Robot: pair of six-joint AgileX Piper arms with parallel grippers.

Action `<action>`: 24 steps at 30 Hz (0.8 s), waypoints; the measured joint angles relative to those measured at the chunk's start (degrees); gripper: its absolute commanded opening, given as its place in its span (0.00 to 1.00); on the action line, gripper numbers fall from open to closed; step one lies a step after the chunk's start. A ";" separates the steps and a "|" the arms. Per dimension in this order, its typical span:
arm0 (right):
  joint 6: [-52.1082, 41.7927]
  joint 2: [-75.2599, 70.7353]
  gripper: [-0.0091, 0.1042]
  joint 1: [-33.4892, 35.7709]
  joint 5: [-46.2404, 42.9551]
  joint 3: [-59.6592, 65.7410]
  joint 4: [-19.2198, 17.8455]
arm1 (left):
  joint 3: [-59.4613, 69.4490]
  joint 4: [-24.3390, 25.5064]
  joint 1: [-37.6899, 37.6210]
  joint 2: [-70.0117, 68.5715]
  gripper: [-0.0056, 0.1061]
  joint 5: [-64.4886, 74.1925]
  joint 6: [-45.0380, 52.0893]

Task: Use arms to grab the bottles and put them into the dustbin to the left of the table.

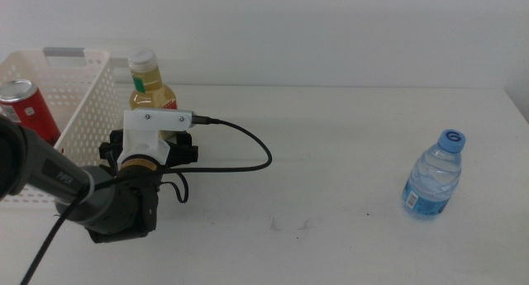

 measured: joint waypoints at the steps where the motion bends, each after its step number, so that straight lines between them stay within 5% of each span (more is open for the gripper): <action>1: 0.00 0.00 0.88 0.00 0.00 0.00 0.00 | -0.15 0.71 0.37 0.15 0.89 0.00 0.00; 10: 0.00 0.00 0.88 0.00 0.00 0.00 0.00 | -2.06 14.49 6.55 0.90 0.89 2.41 -4.66; 24: 0.00 0.00 0.88 0.00 0.00 0.00 0.00 | -6.04 23.22 8.57 2.82 0.89 3.84 -7.10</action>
